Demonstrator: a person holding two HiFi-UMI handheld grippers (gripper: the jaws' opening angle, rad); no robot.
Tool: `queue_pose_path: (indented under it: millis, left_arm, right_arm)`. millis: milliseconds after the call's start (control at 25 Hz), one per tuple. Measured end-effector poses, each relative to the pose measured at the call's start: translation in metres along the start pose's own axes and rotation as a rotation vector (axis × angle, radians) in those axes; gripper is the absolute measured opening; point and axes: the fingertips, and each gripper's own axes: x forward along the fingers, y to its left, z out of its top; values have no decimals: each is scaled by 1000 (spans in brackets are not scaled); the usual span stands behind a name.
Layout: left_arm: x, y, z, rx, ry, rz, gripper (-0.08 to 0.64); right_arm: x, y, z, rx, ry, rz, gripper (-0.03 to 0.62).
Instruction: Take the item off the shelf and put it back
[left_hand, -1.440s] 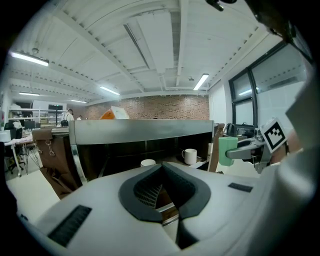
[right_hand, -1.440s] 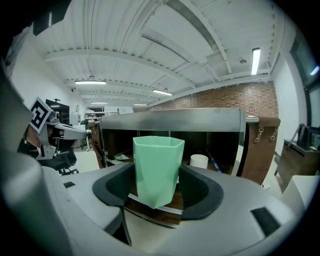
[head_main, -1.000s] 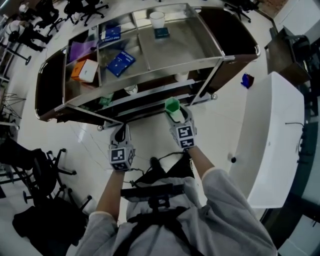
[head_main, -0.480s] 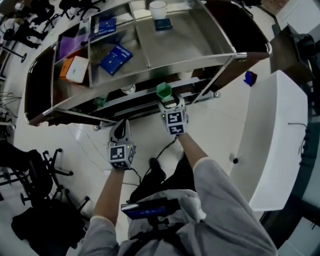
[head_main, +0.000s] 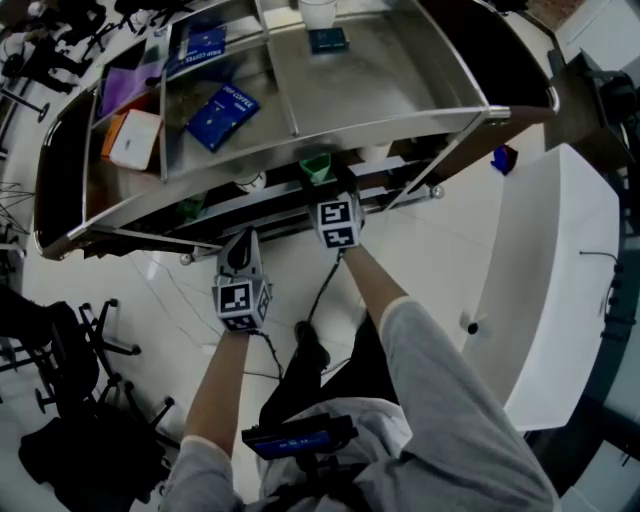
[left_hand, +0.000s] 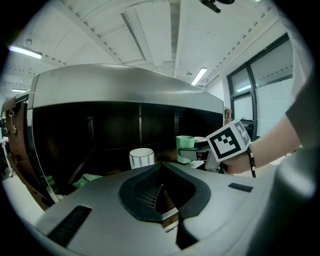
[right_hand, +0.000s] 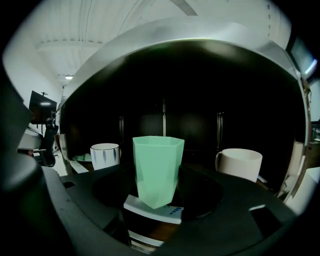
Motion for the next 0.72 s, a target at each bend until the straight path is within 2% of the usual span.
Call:
queue_pose_path:
  millis: [720]
  left_arm:
    - [35, 5, -6, -1, -12, -2, 5]
  right_arm:
    - [46, -16, -11, -24, 13, -40, 288]
